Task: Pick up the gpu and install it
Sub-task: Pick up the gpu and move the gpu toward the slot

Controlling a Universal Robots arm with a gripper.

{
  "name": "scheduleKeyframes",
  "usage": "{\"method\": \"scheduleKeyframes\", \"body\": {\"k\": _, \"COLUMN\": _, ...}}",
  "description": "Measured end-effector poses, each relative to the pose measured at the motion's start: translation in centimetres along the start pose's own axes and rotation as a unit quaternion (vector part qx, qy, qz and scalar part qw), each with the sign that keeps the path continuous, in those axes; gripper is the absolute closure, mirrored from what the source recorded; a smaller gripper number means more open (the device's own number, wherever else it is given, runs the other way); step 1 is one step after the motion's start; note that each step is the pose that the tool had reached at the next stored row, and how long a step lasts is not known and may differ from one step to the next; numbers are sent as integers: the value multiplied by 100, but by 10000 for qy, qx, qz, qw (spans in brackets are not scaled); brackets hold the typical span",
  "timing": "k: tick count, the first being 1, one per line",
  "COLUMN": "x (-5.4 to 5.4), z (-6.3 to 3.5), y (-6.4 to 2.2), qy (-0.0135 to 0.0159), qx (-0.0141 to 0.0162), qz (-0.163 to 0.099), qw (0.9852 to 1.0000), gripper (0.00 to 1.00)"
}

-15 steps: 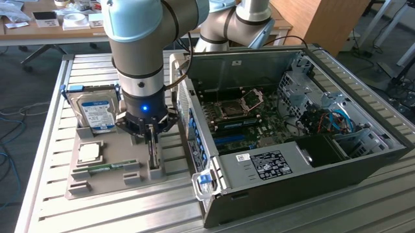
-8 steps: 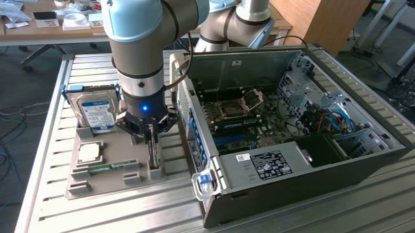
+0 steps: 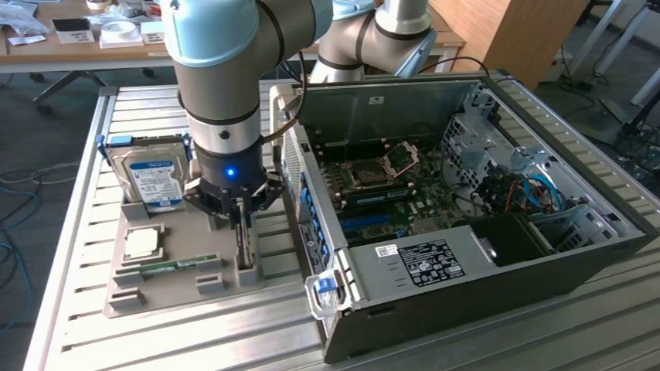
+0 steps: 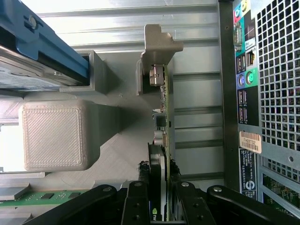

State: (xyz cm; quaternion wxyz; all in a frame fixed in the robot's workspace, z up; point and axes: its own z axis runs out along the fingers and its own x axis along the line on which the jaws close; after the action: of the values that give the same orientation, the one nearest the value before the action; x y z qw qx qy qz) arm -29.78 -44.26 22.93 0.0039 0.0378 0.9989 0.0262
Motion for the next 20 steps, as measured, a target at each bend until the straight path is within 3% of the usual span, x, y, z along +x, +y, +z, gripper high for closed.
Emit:
{"method": "scheduleKeyframes", "body": {"k": 10, "x": -1, "z": -6, "y": 1, "qy": -1, "qx": 0, "qz": 0, "qw": 10000, "gripper": 73}}
{"method": "scheduleKeyframes", "body": {"k": 20, "x": -1, "z": -121, "y": 6, "qy": 0, "qx": 4, "qz": 0, "qw": 10000, "gripper": 73}}
